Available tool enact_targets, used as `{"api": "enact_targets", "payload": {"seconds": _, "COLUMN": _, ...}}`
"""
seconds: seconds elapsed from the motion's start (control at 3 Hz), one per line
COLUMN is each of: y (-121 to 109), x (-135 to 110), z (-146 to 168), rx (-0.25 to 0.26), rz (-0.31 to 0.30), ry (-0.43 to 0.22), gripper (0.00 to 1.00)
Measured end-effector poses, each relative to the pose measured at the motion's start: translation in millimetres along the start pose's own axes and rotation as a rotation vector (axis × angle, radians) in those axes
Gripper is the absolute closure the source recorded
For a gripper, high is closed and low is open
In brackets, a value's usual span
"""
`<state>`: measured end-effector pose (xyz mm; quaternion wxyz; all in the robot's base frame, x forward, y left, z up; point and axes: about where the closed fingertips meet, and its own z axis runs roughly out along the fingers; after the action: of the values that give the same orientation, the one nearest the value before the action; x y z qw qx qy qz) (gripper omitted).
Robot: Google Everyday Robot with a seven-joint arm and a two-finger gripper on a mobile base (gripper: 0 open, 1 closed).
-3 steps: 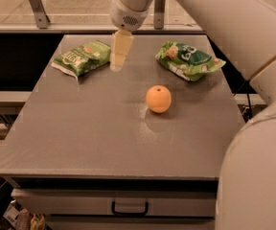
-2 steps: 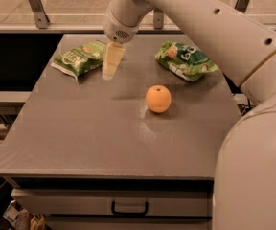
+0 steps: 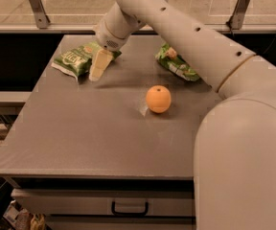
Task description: Pick green jalapeno chip bag
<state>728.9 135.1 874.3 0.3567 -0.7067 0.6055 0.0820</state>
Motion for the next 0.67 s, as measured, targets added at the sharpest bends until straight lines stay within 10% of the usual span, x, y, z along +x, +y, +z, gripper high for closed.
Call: {"api": "enact_targets", "payload": {"seconds": 0.67, "y": -23, "x": -7, "z": 22, "rx": 0.026, "rz": 0.038, "ry": -0.064, "gripper": 0.08}}
